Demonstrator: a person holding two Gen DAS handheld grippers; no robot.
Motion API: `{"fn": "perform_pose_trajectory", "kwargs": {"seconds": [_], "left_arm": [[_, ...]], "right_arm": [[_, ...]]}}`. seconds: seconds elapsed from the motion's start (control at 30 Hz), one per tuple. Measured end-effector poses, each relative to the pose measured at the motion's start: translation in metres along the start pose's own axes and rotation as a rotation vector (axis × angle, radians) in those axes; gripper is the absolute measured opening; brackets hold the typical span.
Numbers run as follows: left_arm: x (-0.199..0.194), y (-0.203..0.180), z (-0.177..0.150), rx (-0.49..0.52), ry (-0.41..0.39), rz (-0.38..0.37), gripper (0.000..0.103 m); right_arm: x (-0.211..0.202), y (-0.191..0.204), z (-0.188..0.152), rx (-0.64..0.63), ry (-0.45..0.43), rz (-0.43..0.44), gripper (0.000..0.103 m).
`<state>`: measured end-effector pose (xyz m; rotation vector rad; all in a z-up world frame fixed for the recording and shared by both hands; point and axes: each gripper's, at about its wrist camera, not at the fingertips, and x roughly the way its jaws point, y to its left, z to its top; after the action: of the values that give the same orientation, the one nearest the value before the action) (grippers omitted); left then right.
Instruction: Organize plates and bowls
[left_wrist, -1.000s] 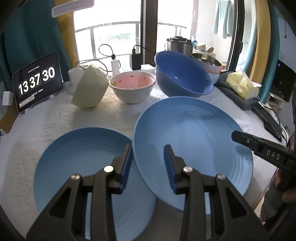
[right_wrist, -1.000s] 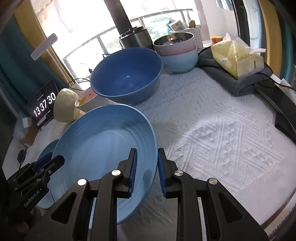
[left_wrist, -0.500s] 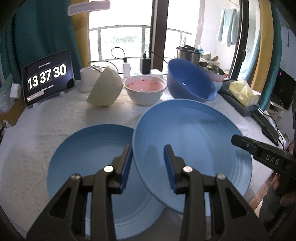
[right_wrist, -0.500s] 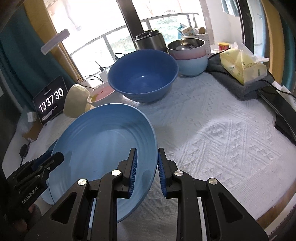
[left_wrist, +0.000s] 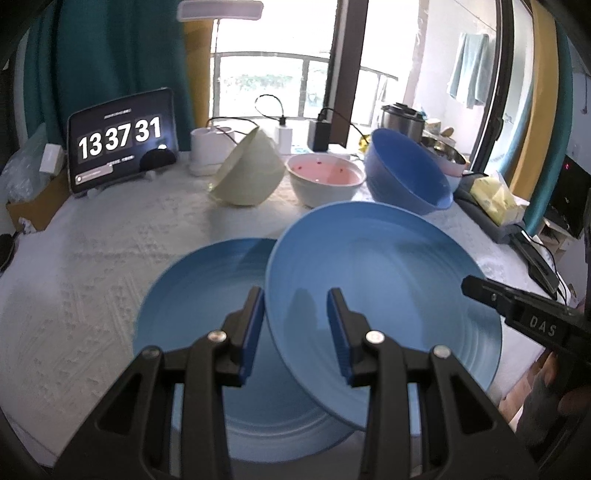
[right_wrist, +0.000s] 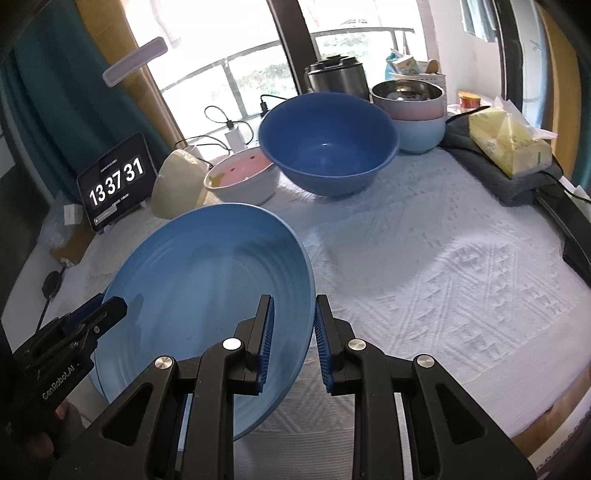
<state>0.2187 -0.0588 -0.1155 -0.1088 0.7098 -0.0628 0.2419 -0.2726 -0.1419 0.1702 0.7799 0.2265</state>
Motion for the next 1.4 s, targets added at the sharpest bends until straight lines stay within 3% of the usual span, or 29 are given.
{"fn": "perform_pose_trajectory", "kwargs": {"seconds": [0.87,1.4], "left_arm": [[-0.002,0.083,-0.017,-0.101,-0.005,0.056,0.036],[0.006,0.092,-0.02,-0.095,0.026,0.093,0.037]], "right_arm": [[0.034,0.077,-0.015,-0.103,0.083,0.006,0.024],[0.048,0.091,-0.016,-0.101,0.12,0.011,0.026]]}}
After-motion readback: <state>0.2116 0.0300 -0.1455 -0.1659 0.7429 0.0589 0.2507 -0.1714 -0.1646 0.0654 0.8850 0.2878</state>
